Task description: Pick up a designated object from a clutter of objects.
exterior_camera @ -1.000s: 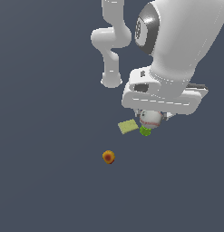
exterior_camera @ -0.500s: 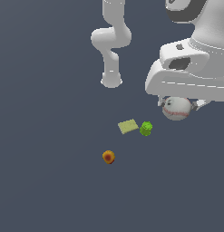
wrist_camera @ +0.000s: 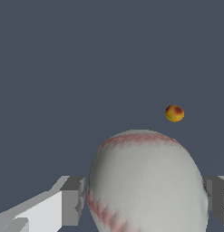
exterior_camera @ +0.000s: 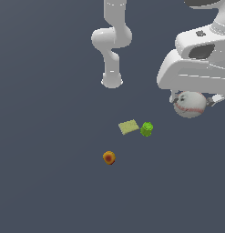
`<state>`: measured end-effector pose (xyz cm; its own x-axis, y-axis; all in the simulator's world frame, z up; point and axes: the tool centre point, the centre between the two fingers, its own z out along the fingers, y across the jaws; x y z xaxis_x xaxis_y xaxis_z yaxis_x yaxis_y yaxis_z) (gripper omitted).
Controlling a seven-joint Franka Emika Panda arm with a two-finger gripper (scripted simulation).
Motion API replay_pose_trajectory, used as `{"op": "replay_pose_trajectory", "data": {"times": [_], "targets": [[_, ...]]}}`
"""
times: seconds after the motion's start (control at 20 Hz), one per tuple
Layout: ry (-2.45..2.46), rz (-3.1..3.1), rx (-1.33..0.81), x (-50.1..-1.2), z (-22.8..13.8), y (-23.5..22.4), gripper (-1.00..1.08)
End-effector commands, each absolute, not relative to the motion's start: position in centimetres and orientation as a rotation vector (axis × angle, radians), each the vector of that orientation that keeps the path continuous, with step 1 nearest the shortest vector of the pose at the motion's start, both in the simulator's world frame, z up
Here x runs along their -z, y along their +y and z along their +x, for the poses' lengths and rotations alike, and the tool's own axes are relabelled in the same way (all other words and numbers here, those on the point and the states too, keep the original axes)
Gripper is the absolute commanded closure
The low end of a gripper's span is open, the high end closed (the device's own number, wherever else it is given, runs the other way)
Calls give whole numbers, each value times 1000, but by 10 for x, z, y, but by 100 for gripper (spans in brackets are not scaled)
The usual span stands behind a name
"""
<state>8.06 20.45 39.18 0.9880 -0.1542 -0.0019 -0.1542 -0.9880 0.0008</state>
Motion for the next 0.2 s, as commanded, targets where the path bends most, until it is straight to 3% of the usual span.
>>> {"op": "replay_pose_trajectory", "data": {"times": [0.0,0.15], "targets": [[-244,3132,0,-395,82,206,108],[-244,3132,0,-395,82,206,108]]}}
